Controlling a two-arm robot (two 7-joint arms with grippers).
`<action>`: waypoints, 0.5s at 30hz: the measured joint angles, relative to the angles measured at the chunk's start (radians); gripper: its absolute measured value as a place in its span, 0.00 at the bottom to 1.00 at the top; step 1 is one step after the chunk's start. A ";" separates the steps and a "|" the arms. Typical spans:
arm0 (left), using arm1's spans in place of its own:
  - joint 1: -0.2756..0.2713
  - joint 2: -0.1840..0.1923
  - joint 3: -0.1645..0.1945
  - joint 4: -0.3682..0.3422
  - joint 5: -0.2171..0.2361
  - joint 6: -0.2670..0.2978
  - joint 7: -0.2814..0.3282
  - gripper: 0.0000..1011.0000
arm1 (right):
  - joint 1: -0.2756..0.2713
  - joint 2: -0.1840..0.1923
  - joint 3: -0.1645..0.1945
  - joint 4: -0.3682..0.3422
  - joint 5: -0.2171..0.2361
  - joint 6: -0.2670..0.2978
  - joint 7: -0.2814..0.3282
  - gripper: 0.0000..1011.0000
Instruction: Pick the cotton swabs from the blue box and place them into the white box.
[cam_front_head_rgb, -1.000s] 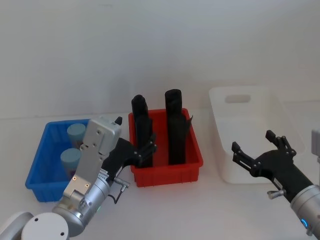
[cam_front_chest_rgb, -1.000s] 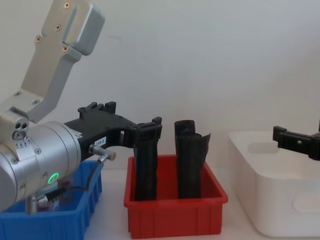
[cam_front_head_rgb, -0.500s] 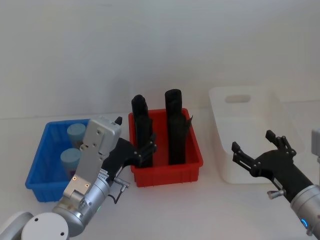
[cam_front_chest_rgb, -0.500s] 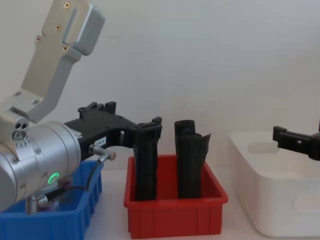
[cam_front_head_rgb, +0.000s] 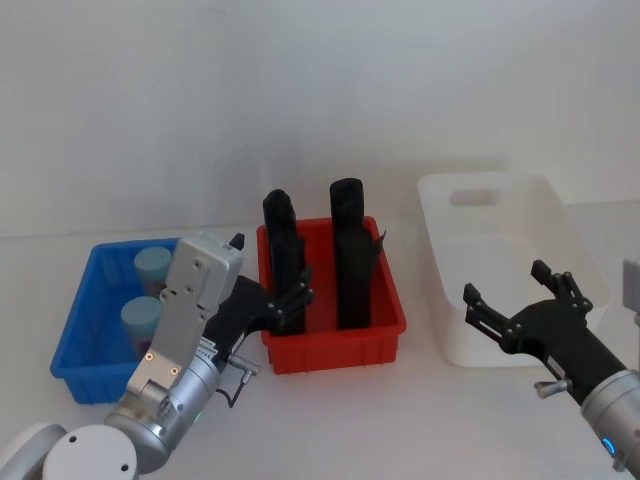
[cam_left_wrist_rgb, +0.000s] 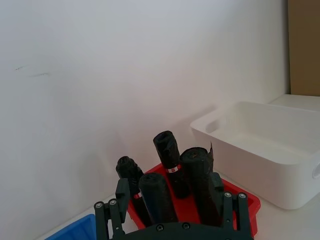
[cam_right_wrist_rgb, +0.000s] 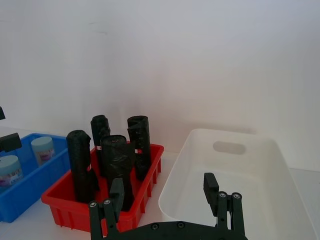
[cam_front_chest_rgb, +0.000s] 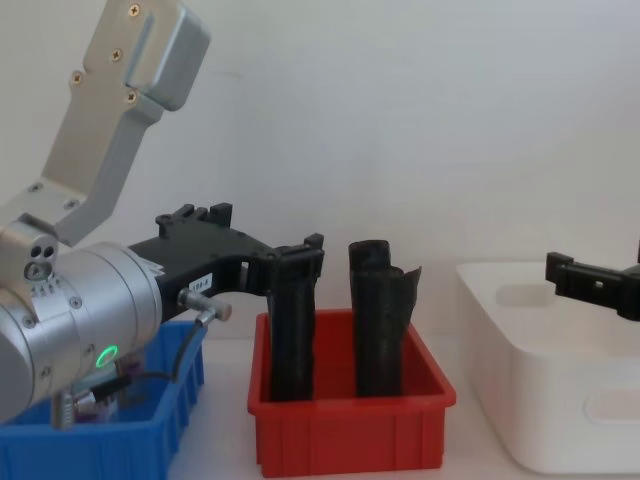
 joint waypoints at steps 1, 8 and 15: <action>0.000 0.000 0.000 0.000 0.000 0.000 0.000 0.99 | 0.000 0.000 0.000 0.000 0.000 0.000 0.000 0.99; 0.000 0.000 0.000 0.000 0.000 0.000 0.000 0.99 | 0.000 0.000 0.000 0.000 0.000 0.000 0.000 0.99; 0.000 0.000 0.000 0.000 0.000 0.000 0.000 0.99 | 0.000 0.000 0.000 0.000 0.000 0.000 0.000 0.99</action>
